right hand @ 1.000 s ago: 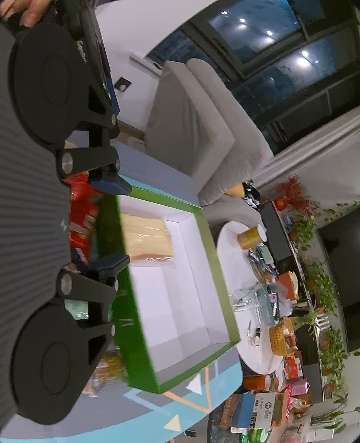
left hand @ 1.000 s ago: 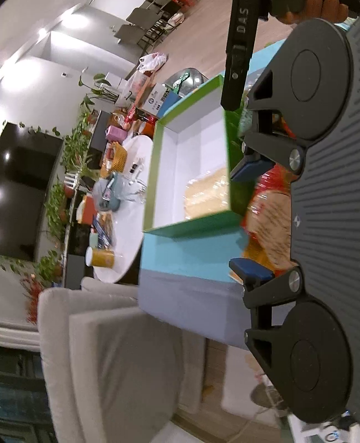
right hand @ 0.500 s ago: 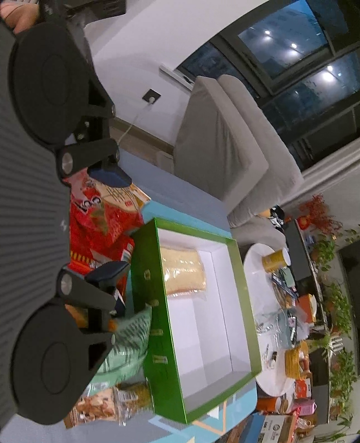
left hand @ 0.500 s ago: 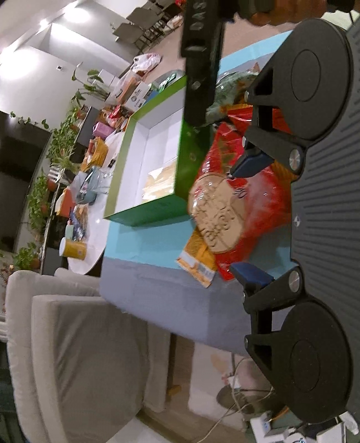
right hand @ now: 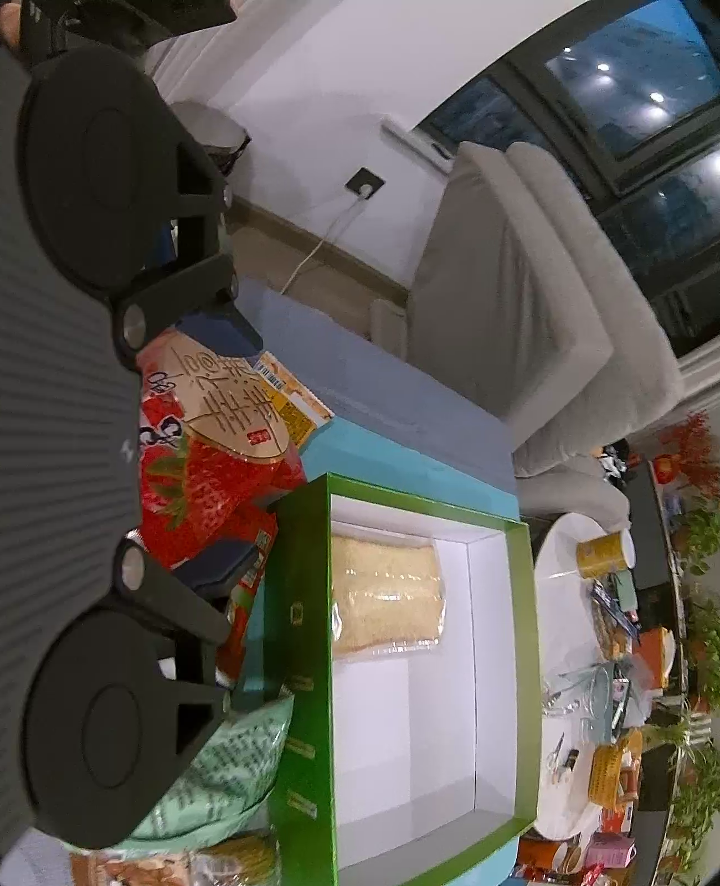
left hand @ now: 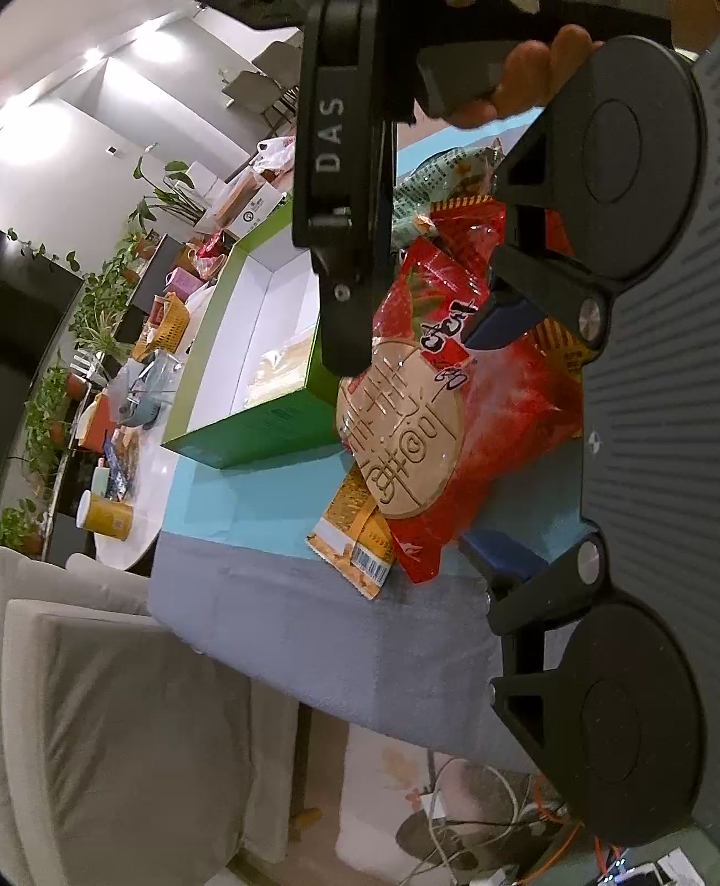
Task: Organize snacks
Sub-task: 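Grasp the red bag with round label using the left gripper, then lift the red bag into the green box beside the bread and release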
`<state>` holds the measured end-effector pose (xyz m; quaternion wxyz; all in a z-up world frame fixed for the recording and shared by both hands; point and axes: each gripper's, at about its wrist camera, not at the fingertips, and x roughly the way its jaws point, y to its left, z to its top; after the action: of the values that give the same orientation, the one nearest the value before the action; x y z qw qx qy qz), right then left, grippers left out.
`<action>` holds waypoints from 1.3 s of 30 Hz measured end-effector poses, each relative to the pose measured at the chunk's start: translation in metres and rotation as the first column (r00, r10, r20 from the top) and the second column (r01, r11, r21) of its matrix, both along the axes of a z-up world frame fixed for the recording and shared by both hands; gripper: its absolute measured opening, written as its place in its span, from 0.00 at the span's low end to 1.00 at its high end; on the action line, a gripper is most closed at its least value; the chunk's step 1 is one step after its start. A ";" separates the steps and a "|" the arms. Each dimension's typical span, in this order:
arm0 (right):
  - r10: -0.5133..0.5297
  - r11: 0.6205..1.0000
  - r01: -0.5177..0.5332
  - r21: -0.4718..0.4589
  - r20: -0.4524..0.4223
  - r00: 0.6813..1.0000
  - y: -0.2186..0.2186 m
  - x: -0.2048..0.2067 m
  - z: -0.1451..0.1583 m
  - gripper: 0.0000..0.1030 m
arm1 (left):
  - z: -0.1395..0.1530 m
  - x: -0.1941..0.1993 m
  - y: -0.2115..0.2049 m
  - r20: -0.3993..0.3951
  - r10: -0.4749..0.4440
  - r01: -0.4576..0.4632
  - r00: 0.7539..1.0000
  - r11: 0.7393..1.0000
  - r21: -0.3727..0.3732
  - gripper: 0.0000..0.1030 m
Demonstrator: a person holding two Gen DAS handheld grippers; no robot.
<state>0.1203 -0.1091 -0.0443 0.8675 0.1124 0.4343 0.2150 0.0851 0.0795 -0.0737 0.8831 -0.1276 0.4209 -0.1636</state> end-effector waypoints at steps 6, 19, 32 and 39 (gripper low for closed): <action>0.019 1.000 -0.020 -0.024 -0.049 0.999 0.007 0.013 -0.011 0.88 | -0.011 0.011 0.002 -0.025 -0.011 0.011 1.000 0.999 -0.031 0.69; 0.075 0.997 -0.079 -0.023 -0.129 0.989 0.015 0.028 -0.027 0.83 | -0.025 0.025 0.008 -0.071 -0.017 0.009 0.997 0.993 -0.118 0.76; 0.130 0.991 -0.130 0.009 -0.101 0.986 0.016 0.017 -0.015 0.65 | -0.014 0.017 0.008 0.038 -0.011 0.017 0.999 0.987 -0.161 0.71; 0.125 0.991 -0.124 0.053 -0.010 0.992 0.008 0.000 0.011 0.65 | 0.021 0.000 0.003 0.156 -0.008 0.027 0.988 0.992 -0.124 0.71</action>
<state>0.1204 -0.1008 -0.0336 0.8462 0.1093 0.4406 0.2791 0.0854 0.0823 -0.0529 0.9019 -0.1664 0.3406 -0.2071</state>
